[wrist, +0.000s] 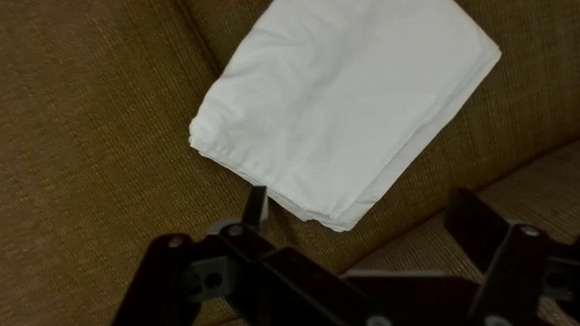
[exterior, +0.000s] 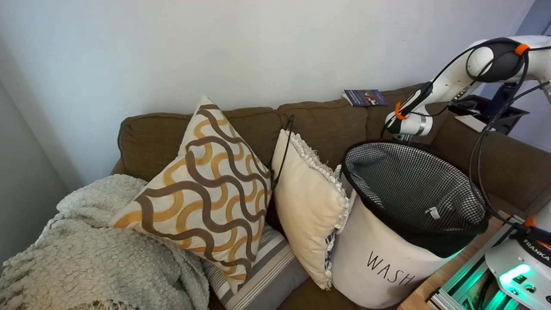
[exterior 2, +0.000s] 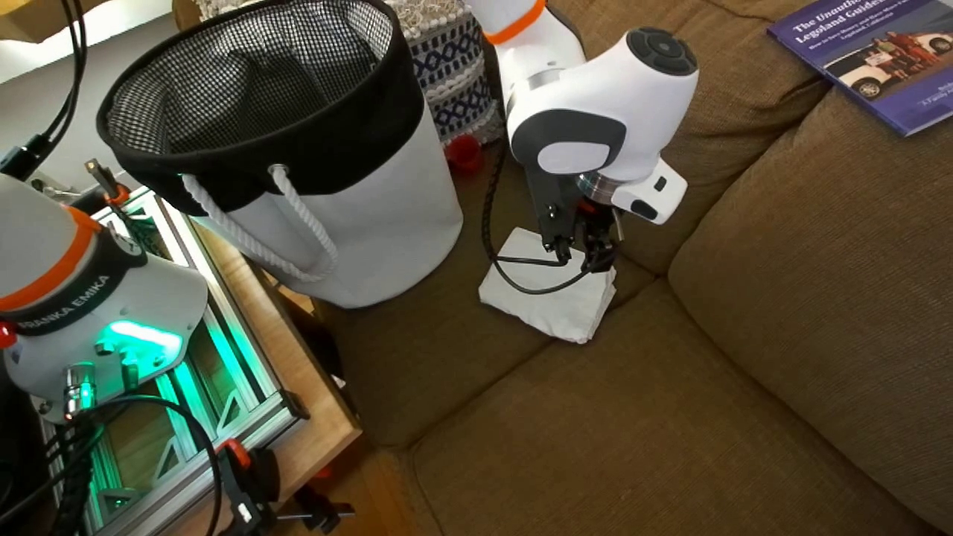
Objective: Pick up the white folded towel on the sofa seat and put it inside the grocery bag on the sofa seat
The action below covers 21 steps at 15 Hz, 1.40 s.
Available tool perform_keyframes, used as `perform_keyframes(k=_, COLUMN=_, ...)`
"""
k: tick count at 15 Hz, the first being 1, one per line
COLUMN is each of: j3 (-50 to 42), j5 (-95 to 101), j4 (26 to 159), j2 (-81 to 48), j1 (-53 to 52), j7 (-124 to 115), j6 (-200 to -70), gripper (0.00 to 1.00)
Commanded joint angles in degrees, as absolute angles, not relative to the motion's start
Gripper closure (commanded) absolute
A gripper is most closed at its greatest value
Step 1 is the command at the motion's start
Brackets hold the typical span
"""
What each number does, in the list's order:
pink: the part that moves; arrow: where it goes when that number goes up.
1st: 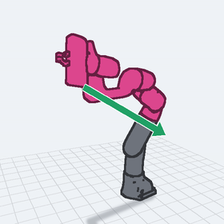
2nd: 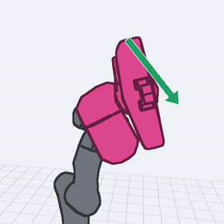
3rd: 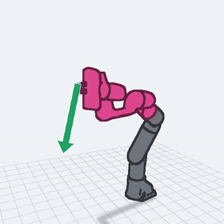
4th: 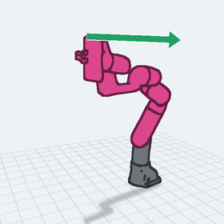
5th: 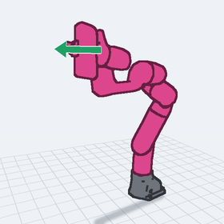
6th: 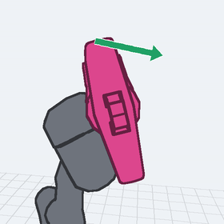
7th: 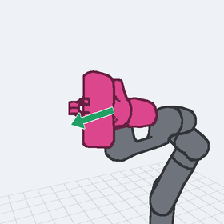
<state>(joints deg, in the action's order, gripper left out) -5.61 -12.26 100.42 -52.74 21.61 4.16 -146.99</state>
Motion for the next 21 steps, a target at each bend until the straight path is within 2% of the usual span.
perform_keyframes(k=1, j3=-2.3, j5=-17.1, j4=86.7, j2=-63.4, j1=24.3, j7=-0.6, j6=-143.0, gripper=0.0)
perform_keyframes(k=2, j3=-1.4, j5=-17.3, j4=83.8, j2=-65.7, j1=24.6, j7=-0.1, j6=-141.2, gripper=0.0)
perform_keyframes(k=3, j3=-3.4, j5=-15.5, j4=91.5, j2=-59.8, j1=23.0, j7=0.9, j6=-144.5, gripper=0.0)
perform_keyframes(k=9, j3=-4.3, j5=-15.6, j4=88.7, j2=-61.7, j1=21.4, j7=-2.4, j6=-142.8, gripper=0.0)
perform_keyframes(k=15, j3=-6.1, j5=-18.1, j4=71.9, j2=-74.4, j1=17.8, j7=-21.5, j6=-134.8, gripper=0.0)
perform_keyframes(k=21, j3=-7.8, j5=-16.9, j4=56.3, j2=-85.0, j1=18.1, j7=-37.8, j6=-115.2, gripper=0.0)
